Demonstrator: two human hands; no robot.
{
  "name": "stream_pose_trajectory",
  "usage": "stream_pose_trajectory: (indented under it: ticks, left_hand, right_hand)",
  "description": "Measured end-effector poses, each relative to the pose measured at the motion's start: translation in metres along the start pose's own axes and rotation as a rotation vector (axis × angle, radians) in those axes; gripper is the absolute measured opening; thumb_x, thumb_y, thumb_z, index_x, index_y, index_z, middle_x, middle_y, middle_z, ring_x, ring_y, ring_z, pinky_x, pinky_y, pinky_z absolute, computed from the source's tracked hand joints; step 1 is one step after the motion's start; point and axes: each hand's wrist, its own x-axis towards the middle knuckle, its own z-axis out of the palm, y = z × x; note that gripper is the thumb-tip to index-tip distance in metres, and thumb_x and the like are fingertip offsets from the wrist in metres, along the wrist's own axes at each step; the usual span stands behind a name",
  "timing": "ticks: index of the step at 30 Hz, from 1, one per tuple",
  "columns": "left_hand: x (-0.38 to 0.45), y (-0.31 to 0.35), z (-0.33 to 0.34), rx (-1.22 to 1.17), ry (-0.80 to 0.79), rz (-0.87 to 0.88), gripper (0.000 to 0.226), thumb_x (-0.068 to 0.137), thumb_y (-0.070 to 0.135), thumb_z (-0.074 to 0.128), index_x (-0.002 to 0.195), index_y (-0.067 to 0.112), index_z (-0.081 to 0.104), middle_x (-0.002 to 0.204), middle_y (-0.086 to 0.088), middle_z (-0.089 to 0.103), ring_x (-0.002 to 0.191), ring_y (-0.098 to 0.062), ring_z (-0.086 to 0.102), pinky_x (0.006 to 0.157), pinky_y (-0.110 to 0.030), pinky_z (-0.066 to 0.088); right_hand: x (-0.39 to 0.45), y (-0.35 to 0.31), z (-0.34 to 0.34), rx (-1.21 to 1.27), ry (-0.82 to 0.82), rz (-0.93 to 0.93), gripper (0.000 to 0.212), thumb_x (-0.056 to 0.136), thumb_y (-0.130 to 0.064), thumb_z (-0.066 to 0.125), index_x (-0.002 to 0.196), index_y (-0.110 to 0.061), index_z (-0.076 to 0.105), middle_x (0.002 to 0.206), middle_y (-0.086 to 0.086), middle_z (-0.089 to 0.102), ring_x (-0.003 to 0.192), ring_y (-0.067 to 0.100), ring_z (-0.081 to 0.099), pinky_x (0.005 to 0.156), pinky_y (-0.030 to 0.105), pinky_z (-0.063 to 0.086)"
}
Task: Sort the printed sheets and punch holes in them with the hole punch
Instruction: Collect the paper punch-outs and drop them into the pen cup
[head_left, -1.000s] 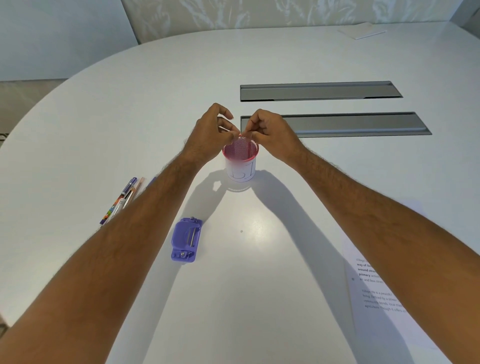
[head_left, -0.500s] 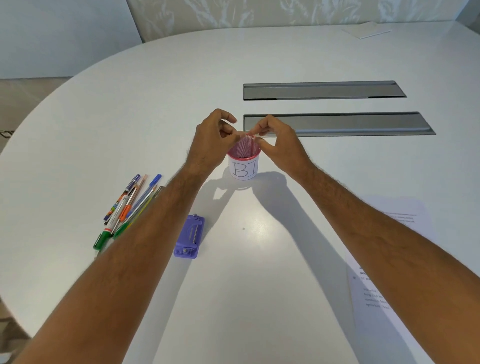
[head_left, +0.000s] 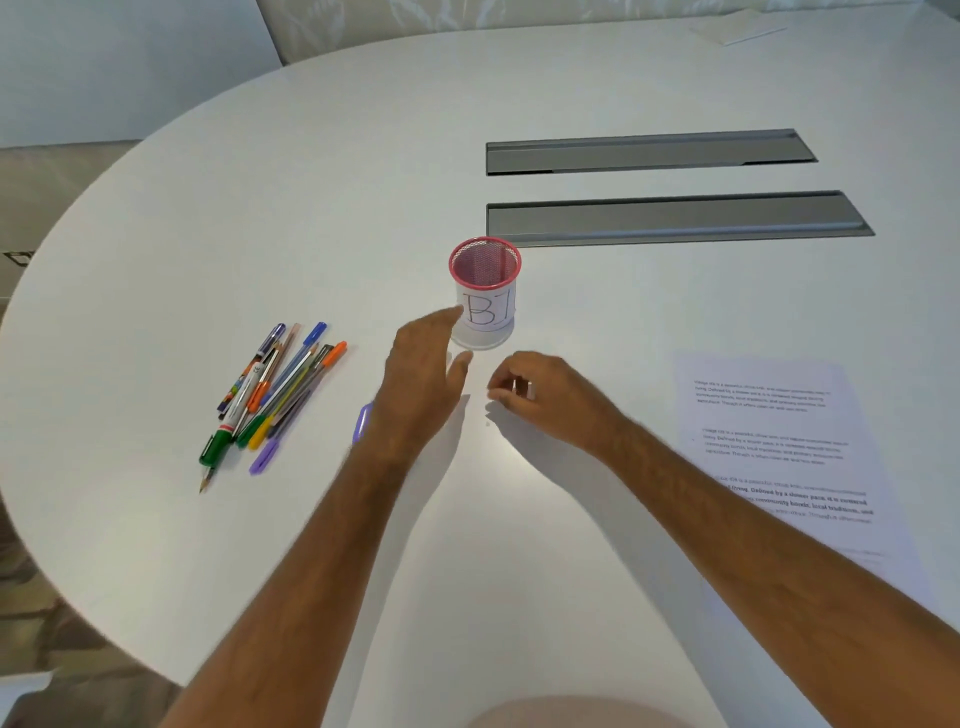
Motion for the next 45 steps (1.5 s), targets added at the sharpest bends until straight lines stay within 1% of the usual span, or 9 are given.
stream_pose_trajectory:
  ticks: [3,8,14,24,28,34,38,41,45]
  left_hand:
    - [-0.014,-0.001,0.009,0.064,-0.060,-0.058,0.055,0.104,0.023,0.061,0.154,0.006,0.046,0.156,-0.016,0.051,0.147,-0.034,0.043,0.123,-0.045,0.031]
    - [-0.023,-0.012,0.021,0.351,-0.195,-0.019,0.050,0.112,0.029,0.039,0.158,0.008,0.038,0.167,-0.012,0.037,0.157,-0.031,0.027,0.129,-0.042,0.016]
    - [-0.024,-0.013,0.027,0.542,-0.362,-0.020,0.053,0.114,0.029,0.023,0.164,0.011,0.022,0.173,-0.009,0.022,0.159,-0.027,0.024,0.131,-0.047,0.008]
    - [-0.017,-0.013,0.028,0.556,-0.403,-0.051,0.055,0.112,0.020,0.035,0.165,0.012,0.021,0.173,-0.009,0.020,0.159,-0.026,0.022,0.131,-0.046,0.006]
    - [-0.017,-0.014,0.026,0.536,-0.372,-0.046,0.054,0.112,0.017,0.037,0.164,0.011,0.024,0.173,-0.009,0.023,0.159,-0.026,0.025,0.131,-0.045,0.007]
    - [-0.013,-0.014,0.025,0.520,-0.352,-0.047,0.052,0.111,0.018,0.041,0.162,0.013,0.031,0.171,-0.008,0.029,0.157,-0.024,0.030,0.130,-0.045,0.010]
    - [-0.008,-0.016,0.027,0.521,-0.355,-0.047,0.051,0.111,0.022,0.043,0.161,0.014,0.035,0.169,-0.007,0.033,0.155,-0.024,0.034,0.129,-0.044,0.012]
    - [-0.005,-0.018,0.028,0.518,-0.347,-0.039,0.049,0.111,0.024,0.044,0.159,0.014,0.040,0.167,-0.006,0.037,0.153,-0.023,0.039,0.129,-0.043,0.014]
    - [-0.008,-0.020,0.029,0.518,-0.317,-0.016,0.046,0.111,0.022,0.039,0.156,0.012,0.045,0.165,-0.008,0.042,0.149,-0.024,0.045,0.128,-0.043,0.018]
  right_hand:
    - [-0.015,0.000,0.013,-0.040,-0.033,-0.007,0.004,0.096,-0.019,0.071,0.098,-0.016,0.072,0.092,-0.001,0.068,0.083,0.017,0.062,0.078,0.037,0.055]
    - [-0.023,-0.004,0.017,-0.036,-0.028,-0.023,0.008,0.094,-0.023,0.074,0.097,-0.016,0.074,0.091,0.000,0.068,0.082,0.016,0.061,0.075,0.033,0.054]
    - [-0.025,-0.007,0.019,-0.021,-0.005,-0.011,0.007,0.094,-0.019,0.076,0.097,-0.013,0.079,0.092,0.001,0.071,0.084,0.018,0.064,0.078,0.035,0.054]
    - [-0.024,-0.019,0.020,-0.277,-0.039,-0.056,0.014,0.101,-0.017,0.061,0.098,-0.005,0.068,0.097,0.009,0.068,0.087,0.029,0.063,0.082,0.041,0.048]
    - [-0.024,-0.016,0.016,-0.102,-0.029,0.047,0.009,0.102,-0.013,0.057,0.097,-0.009,0.063,0.099,0.004,0.064,0.088,0.024,0.061,0.080,0.037,0.049]
    - [-0.019,-0.002,0.007,0.164,-0.011,0.156,0.011,0.107,-0.021,0.052,0.099,-0.017,0.058,0.100,-0.007,0.059,0.082,0.008,0.061,0.075,0.018,0.048]
    - [-0.002,-0.002,-0.009,0.201,0.074,0.142,0.013,0.104,-0.023,0.052,0.100,-0.013,0.059,0.095,-0.006,0.061,0.078,0.005,0.057,0.070,0.013,0.044]
    - [0.021,-0.004,-0.029,0.198,0.156,0.107,0.012,0.103,-0.016,0.054,0.100,-0.006,0.060,0.089,-0.008,0.060,0.073,0.008,0.058,0.066,0.011,0.042]
    - [0.058,-0.008,-0.059,0.124,0.257,0.050,0.007,0.101,-0.006,0.057,0.095,-0.008,0.061,0.088,-0.006,0.059,0.072,-0.004,0.054,0.067,0.008,0.039]
